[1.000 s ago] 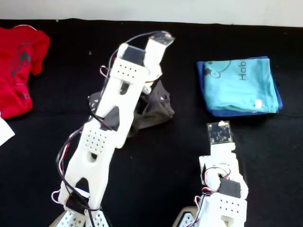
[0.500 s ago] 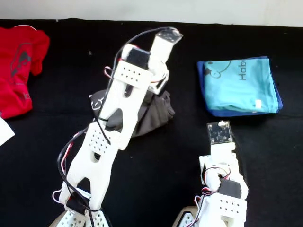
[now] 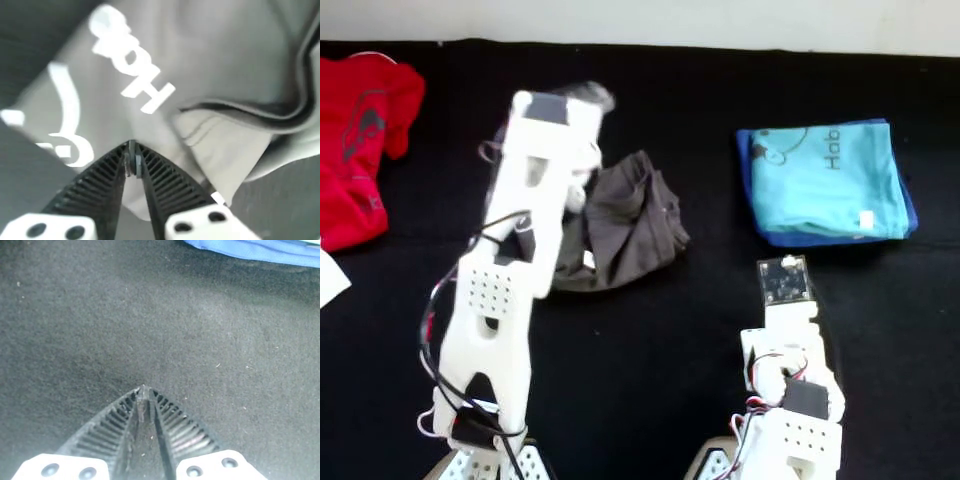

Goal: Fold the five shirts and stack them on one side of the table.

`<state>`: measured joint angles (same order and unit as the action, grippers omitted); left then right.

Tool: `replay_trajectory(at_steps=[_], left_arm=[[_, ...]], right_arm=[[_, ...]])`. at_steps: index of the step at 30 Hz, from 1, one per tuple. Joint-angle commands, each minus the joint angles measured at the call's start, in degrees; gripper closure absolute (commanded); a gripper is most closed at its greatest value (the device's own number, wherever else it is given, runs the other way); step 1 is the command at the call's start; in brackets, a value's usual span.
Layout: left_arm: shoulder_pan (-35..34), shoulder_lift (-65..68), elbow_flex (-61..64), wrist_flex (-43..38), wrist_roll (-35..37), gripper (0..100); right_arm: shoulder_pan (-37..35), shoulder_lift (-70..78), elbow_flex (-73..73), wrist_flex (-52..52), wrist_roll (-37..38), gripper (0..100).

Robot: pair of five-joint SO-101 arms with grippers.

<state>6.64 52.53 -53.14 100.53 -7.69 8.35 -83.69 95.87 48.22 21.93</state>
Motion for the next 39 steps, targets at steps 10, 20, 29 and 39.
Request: replay_trajectory(at_steps=[10,20,29,39], left_arm=[[21.1,-10.2,4.3,0.4,6.5,99],[19.3,-15.2,1.5,0.4,6.2,99],[13.6,-7.8,-3.6,0.4,6.4,99],[21.6,-2.0,-7.1,-11.6,6.4,99]], right_arm=[[0.6,-0.6,4.9,0.2,0.4,99.2],[0.6,-0.6,4.9,0.2,0.4,99.2],[0.6,-0.7,4.9,0.2,0.4,99.2],[0.6,-0.7,4.9,0.2,0.4,99.2]])
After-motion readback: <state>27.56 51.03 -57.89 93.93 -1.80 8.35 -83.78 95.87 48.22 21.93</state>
